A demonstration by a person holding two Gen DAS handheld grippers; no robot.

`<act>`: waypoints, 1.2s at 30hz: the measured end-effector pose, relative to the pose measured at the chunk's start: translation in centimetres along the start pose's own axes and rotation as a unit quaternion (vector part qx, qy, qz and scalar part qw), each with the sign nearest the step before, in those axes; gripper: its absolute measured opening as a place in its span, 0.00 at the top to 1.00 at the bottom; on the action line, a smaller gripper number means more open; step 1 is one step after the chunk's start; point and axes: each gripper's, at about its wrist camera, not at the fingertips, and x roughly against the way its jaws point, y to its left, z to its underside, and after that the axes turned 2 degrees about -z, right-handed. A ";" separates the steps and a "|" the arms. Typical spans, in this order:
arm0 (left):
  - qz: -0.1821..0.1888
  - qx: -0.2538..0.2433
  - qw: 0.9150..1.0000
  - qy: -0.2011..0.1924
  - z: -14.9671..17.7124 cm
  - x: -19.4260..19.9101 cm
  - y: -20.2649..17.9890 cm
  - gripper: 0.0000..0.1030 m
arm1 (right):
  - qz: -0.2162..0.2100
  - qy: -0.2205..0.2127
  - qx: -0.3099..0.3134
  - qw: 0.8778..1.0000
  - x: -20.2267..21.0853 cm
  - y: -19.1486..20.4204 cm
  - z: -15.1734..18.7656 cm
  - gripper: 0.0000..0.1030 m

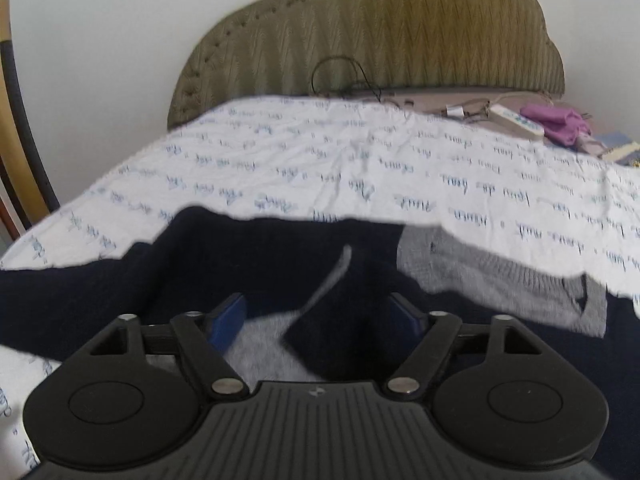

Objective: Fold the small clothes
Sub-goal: 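Lower the navy sleeve onto the sweater and open the right gripper, then grasp the other navy sleeve cuff with the left gripper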

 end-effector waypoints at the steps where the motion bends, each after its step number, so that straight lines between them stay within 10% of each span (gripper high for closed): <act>1: 0.002 0.004 1.000 0.002 0.0 0.0 0.2 0.00 | 0.003 0.015 0.010 1.000 -0.5 0.1 0.3 0.22; 36: -0.099 0.095 0.990 0.021 -1.4 -4.2 9.4 0.00 | 0.000 0.001 0.025 1.000 9.1 -1.4 7.7 0.21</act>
